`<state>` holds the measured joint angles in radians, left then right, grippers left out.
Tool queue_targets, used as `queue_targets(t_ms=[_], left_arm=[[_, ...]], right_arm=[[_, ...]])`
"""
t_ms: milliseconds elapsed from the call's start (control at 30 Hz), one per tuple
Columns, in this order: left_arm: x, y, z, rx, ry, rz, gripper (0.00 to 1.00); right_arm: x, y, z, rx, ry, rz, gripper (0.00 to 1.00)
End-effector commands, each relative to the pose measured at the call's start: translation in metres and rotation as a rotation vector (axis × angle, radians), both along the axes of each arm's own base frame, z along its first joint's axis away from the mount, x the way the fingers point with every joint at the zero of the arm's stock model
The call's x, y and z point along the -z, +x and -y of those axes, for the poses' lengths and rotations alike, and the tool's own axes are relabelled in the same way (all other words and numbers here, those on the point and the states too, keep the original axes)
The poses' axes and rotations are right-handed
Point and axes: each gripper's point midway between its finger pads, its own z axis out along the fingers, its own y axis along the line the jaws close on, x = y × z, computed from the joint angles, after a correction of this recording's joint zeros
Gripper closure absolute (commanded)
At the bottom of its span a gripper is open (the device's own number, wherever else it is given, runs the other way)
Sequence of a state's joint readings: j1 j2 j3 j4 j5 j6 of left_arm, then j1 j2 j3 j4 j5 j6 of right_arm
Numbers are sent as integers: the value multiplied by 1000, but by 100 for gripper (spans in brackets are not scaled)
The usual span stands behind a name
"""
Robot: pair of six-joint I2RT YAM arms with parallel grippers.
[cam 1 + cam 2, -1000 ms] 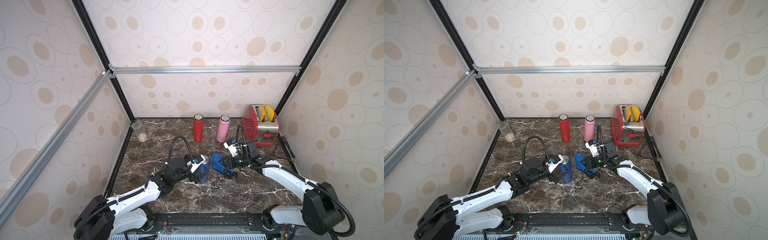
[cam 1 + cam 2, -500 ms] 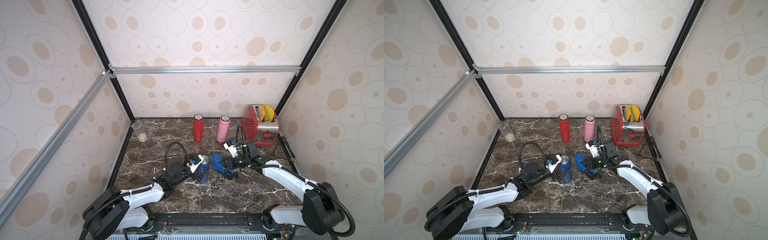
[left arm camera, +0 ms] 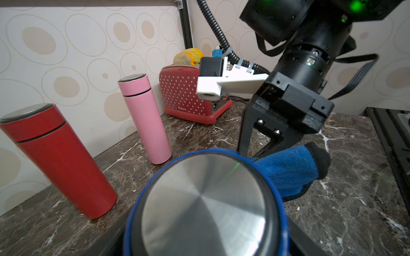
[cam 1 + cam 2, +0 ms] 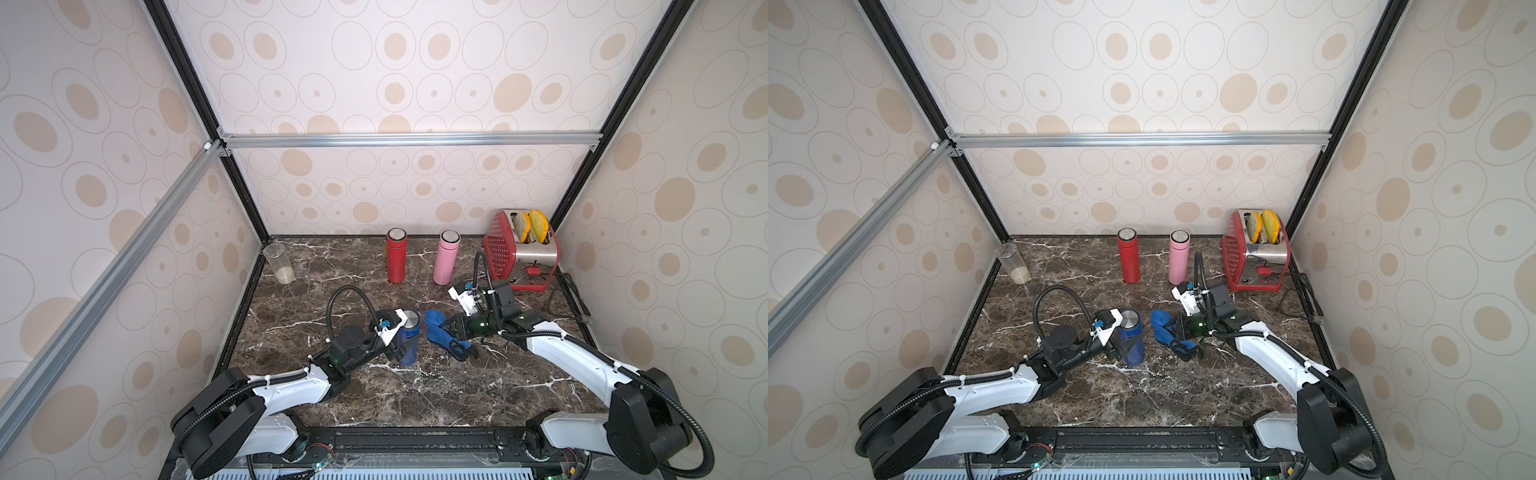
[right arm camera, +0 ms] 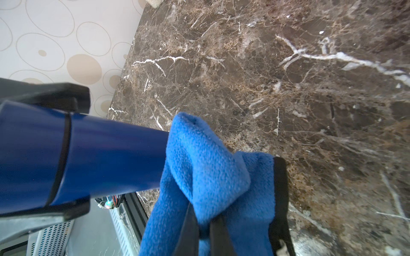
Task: Wipe the surface of the thermos
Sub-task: Wipe the dirt from the surface of the thermos.
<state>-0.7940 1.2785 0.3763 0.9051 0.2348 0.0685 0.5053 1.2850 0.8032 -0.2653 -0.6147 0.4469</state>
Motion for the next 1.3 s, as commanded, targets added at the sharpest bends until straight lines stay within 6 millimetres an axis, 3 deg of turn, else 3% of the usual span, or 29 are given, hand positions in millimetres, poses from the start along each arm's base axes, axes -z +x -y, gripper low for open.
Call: queue_targets(t_ms=[0, 67, 233, 300, 500, 600, 967, 1267], left_arm=[[-18, -2, 6, 33, -54, 31, 30], [-18, -4, 9, 50, -51, 29, 42], [-17, -3, 9, 53, -38, 25, 90], [-16, -2, 12, 58, -21, 19, 100], [-10, 2, 18, 67, 2, 1, 100], [-10, 2, 19, 71, 0, -1, 100], [-20, -4, 17, 90, -16, 23, 100], [-20, -3, 16, 82, -16, 21, 100]], right_arm=[[-23, 3, 1, -6, 20, 57, 100], [-28, 1, 1, -6, 25, 63, 100], [-58, -4, 1, -8, 76, 103, 100], [-75, -7, -2, -11, 111, 126, 100], [-120, -26, -25, -70, 124, 218, 100], [-126, -31, -40, -98, 115, 233, 100], [-91, -14, -87, -139, 39, 184, 100], [-69, 4, -105, -145, -38, 161, 100]])
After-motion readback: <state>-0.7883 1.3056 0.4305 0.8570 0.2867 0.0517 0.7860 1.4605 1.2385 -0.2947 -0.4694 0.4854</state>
